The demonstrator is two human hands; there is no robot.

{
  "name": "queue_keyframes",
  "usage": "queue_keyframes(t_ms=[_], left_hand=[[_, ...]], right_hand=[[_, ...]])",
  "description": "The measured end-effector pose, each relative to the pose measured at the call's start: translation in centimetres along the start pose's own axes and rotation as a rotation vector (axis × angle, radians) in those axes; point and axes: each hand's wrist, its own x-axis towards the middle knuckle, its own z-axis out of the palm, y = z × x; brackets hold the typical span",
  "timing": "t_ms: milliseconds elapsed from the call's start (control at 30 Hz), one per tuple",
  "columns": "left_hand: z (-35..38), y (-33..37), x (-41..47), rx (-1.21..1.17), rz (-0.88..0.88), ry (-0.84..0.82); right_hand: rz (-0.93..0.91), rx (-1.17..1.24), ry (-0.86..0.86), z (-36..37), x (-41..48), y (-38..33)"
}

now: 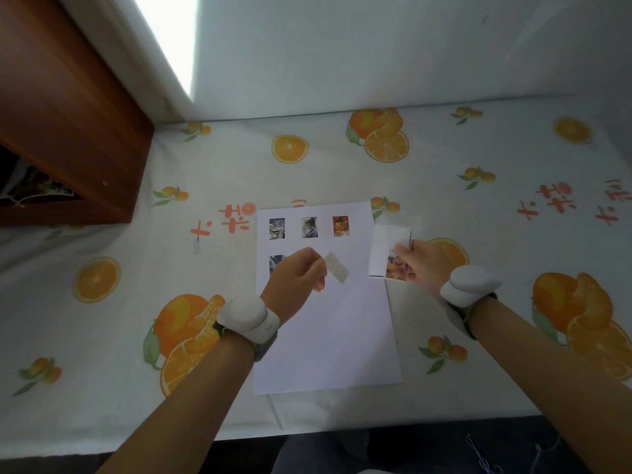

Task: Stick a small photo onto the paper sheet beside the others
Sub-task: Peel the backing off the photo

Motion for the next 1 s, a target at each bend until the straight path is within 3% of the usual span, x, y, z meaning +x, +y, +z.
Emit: queue_keyframes(t_ms=[200,600,700,800,900,1000], left_hand=[[0.4,-0.2,-0.1,0.026,-0.017,-0.021],[0.8,-0.7,-0.5,0.042,-0.039,-0.024],[0.9,-0.8,-0.6,0.041,-0.052,-0.025],[1.0,-1.0,-0.7,0.038,-0.067,-0.012],[0.9,-1.2,-1.0,0.032,-0.075,0.010],[0.8,-1.4,-1.2,0.026,-0.079,0.025]], right_hand=[[-0.164,-0.358,0.147,-1.6,0.7,1.7],[-0.174,-0.634,0.320,-2.7,0.6,2.2],[-0.328,-0.616,0.223,-1.6,-0.5,1.3],[-0.469,-0.526,-0.038,0.6,-2.1,0.2],[-0.512,-0.553,-0.235,3.1,-3.1,-0.4],[-0.494,-0.550,-0.311,4.8,-3.9,-0.7]])
